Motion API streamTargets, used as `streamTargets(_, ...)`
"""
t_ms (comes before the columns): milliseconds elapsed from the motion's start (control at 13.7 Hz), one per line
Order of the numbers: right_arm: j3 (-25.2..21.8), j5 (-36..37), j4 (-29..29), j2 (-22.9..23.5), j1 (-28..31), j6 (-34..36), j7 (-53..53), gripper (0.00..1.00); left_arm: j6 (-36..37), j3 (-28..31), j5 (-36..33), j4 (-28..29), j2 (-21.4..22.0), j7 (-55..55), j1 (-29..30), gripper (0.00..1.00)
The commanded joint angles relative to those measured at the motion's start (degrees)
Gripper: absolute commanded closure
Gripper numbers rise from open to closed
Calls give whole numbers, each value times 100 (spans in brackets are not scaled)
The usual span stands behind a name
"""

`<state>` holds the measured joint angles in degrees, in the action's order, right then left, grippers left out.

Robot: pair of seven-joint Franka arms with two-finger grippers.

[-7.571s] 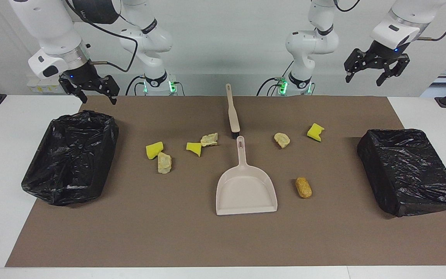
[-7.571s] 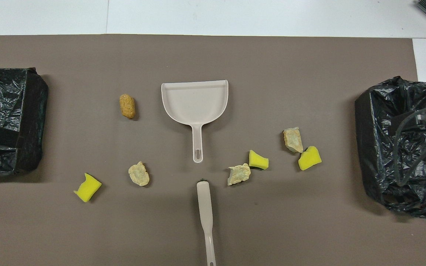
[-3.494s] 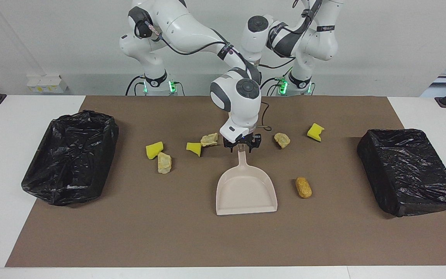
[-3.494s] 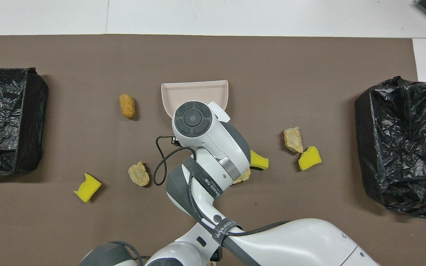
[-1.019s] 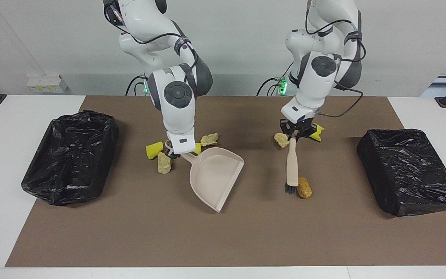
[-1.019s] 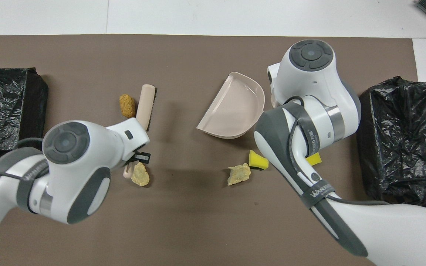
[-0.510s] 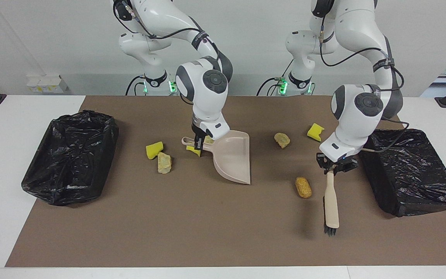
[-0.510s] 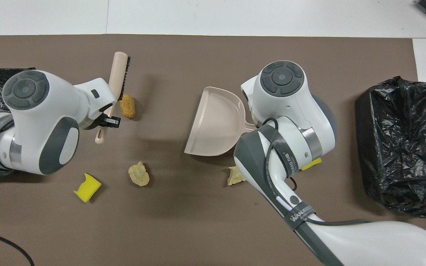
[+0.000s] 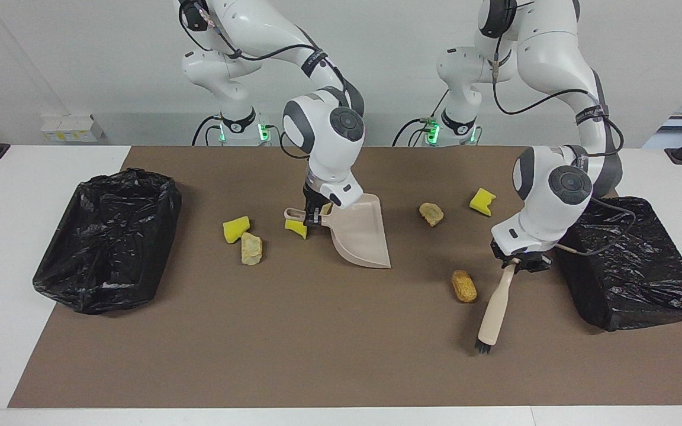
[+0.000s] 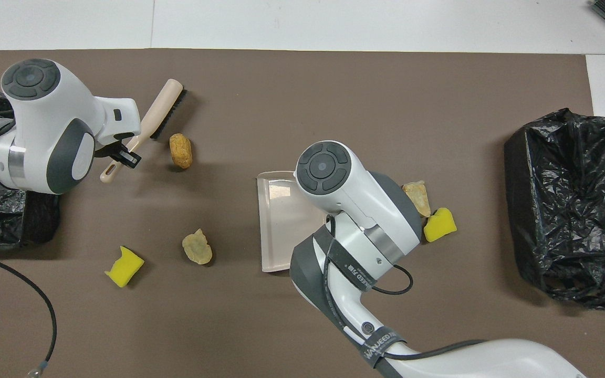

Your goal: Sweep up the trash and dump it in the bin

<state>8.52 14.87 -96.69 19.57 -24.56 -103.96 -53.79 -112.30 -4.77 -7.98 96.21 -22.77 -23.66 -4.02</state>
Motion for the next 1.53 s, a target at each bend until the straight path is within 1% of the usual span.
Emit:
streamTargets(0,27,86,-271,-164,48,-63,-202,100,559,-59,-80,282,342,-183,-19,100)
streamTargets(291,27,86,-350,-190,65,-55,-237,100,718,-94,-72,1722,1343,-227,-344,100)
streamTargets(437,27,86,-394,-217,74,-55,-237,100,780,-94,-72,2250,1800,-175,-476,100)
streamTargets(510,27,86,-403,-217,83,-55,-246,100,911,-94,-72,2366,1968,-113,-616,100)
streamTargets(655,27,86,-421,-217,100,-55,-246,100,1323,-111,-63,2411,2232,106,-714,100)
streamTargets(801,27,104,-421,-217,109,-81,-298,100,1658,-103,77,2577,2583,211,-976,100)
streamTargets(946,27,227,-429,-217,118,-151,-719,100,1912,-103,113,2666,2908,850,-1013,100)
streamTargets(1092,27,227,-429,-217,118,-151,-712,100,2474,-85,113,2692,3199,1746,-969,100)
streamTargets(1165,27,227,-429,-217,118,-160,-712,100,2529,-85,113,2814,3330,2072,-925,100)
streamTargets(1238,27,227,-438,-217,118,-160,-712,100,2442,-77,113,3024,3453,2284,-916,100)
streamTargets(1383,27,227,-447,-217,118,-169,-712,100,2284,-59,113,3551,3813,3135,-715,100)
streamTargets(1456,27,218,-464,-217,118,-178,-712,100,2266,-59,113,3719,3937,3478,-671,100)
